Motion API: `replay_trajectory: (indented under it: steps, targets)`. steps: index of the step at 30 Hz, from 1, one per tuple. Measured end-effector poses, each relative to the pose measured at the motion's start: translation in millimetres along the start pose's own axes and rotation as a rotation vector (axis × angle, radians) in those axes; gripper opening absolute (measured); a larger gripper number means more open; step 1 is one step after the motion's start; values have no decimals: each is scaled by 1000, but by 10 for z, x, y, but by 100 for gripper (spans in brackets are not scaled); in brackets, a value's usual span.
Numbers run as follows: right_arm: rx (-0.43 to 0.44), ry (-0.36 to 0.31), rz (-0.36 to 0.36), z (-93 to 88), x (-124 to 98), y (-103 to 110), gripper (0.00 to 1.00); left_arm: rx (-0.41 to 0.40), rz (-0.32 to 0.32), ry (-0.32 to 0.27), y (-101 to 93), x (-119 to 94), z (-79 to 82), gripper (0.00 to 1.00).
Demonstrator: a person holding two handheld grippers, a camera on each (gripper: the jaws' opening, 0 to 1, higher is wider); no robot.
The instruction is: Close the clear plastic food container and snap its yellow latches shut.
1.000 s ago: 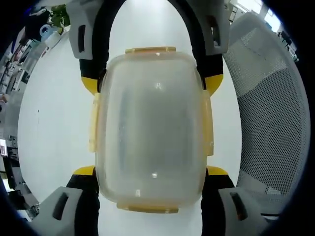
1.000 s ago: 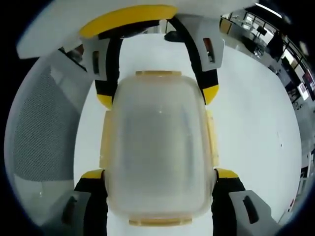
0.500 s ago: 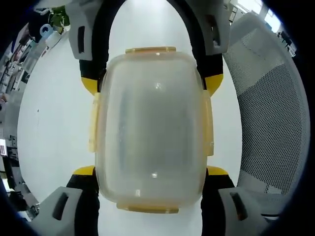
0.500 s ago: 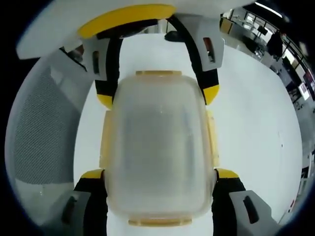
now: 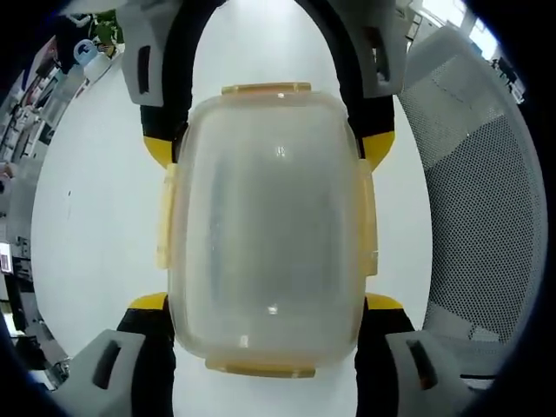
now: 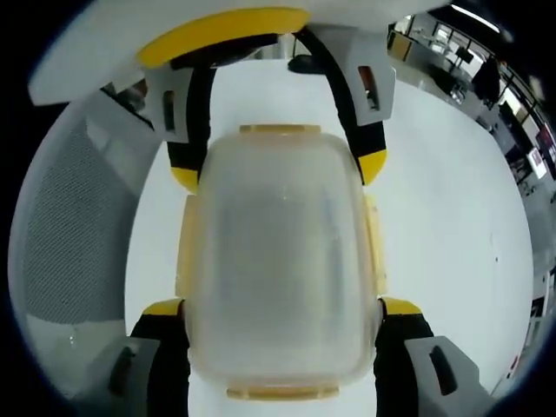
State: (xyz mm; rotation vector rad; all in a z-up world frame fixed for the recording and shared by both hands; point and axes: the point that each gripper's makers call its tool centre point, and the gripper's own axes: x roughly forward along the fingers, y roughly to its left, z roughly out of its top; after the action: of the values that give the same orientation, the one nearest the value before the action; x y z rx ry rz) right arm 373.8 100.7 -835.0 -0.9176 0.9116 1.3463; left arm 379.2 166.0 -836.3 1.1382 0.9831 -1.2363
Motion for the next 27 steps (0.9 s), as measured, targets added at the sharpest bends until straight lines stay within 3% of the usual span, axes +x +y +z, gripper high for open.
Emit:
replay_trajectory:
  steps: [27]
  targets:
    - [6, -12, 0, 30, 6, -401, 89, -2, 7, 12, 412, 43, -38, 87]
